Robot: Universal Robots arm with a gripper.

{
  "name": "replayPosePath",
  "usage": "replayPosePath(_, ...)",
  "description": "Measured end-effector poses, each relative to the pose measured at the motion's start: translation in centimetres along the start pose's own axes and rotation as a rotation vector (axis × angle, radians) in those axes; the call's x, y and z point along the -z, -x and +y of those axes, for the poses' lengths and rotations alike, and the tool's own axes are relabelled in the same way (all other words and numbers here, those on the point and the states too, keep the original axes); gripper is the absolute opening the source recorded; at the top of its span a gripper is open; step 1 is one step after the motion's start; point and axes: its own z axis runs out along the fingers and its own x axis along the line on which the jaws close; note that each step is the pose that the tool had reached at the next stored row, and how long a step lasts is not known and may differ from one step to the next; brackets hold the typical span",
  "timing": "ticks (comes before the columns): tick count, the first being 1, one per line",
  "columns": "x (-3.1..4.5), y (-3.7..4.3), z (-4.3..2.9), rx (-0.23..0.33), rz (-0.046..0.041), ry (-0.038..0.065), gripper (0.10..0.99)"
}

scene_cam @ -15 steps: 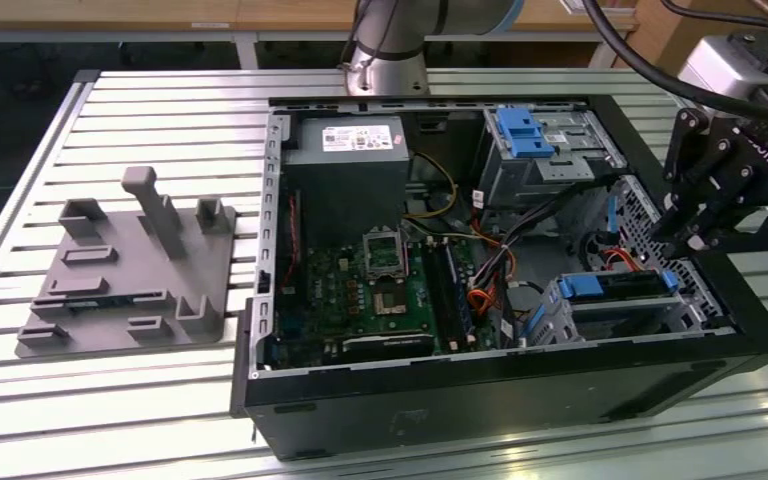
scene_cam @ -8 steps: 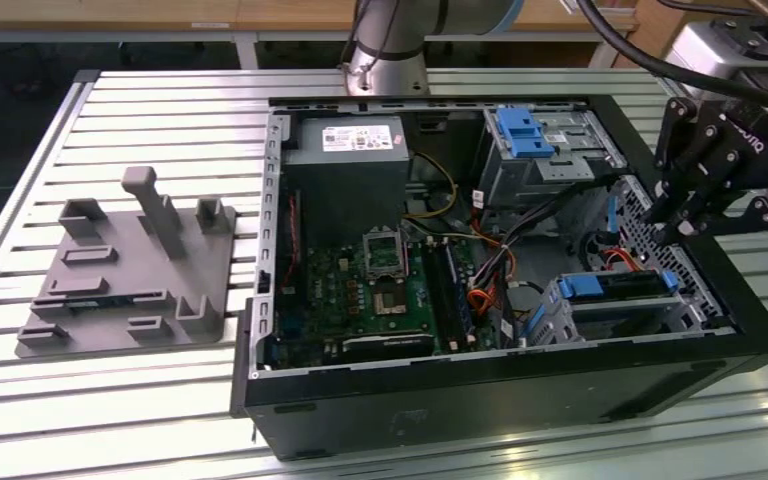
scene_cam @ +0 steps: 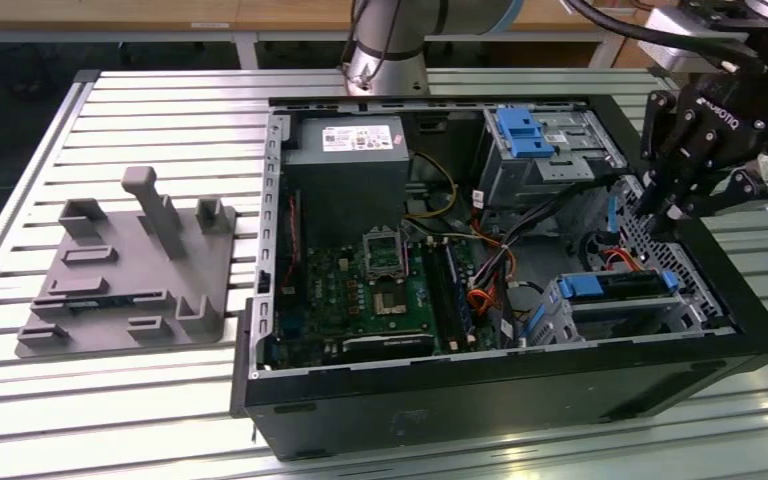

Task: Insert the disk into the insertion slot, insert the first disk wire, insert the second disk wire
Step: 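Insert the second disk wire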

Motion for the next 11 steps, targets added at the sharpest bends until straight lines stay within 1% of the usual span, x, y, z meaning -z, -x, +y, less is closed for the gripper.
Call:
replayPosePath(6,0.05,1.52,0.01,-0.003,0.1086,0.0,0.302)
replayPosePath(7,0.05,1.87,0.01,-0.003,0.123,0.0,0.302)
replayPosePath(8,0.07,2.29,0.01,-0.003,0.1299,-0.001,0.302)
replayPosePath(10,0.05,3.12,0.05,-0.004,0.136,-0.003,0.302)
replayPosePath(11,0.02,3.34,0.11,-0.004,0.1411,-0.003,0.302)
